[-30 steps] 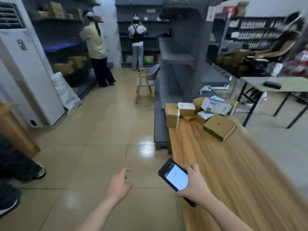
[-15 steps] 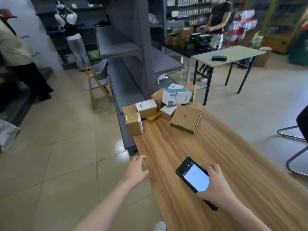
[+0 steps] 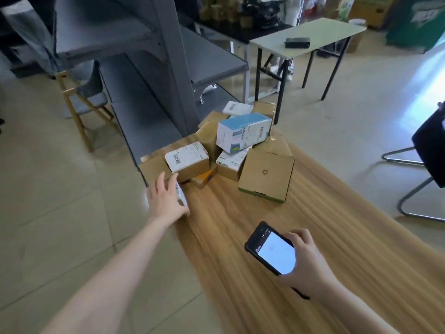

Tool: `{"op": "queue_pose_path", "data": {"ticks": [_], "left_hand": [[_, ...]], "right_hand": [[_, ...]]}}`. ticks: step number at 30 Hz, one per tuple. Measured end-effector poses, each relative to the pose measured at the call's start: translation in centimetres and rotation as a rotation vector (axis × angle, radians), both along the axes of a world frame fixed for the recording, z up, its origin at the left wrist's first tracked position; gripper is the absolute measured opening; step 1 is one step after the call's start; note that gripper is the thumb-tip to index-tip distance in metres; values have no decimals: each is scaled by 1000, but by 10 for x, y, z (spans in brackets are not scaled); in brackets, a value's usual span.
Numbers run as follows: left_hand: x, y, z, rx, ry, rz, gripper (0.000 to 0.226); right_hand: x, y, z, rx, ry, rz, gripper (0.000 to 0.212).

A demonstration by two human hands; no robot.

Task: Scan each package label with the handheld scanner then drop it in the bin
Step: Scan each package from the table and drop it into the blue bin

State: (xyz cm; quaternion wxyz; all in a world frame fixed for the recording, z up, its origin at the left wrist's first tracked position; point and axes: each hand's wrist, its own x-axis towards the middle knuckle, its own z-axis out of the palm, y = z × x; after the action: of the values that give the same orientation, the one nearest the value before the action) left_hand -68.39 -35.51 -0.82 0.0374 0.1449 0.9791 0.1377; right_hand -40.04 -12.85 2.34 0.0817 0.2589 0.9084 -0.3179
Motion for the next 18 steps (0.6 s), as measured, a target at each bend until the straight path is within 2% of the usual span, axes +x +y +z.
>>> {"op": "queue_pose_path", "data": {"ticks": [3, 7, 11, 13, 16, 18], "left_hand": [[-31, 1, -1, -152, -131, -8, 128], [-47, -2, -7, -243, -174, -63, 117], [-35, 1, -6, -162, -83, -159, 106], [-22, 6, -4, -39, -48, -259, 99], [2, 20, -7, 172, -98, -344, 96], [17, 31, -11, 247, -128, -361, 97]], "right_hand": [[-23, 3, -3, -6, -22, -3, 96], [-40, 6, -6, -14, -33, 17, 96], [-50, 13, -2, -4, -43, 49, 97], [-50, 18, 1, 4, -28, 71, 98], [-43, 26, 5, 55, -19, 131, 99], [-35, 32, 6, 123, -20, 171, 96]]}}
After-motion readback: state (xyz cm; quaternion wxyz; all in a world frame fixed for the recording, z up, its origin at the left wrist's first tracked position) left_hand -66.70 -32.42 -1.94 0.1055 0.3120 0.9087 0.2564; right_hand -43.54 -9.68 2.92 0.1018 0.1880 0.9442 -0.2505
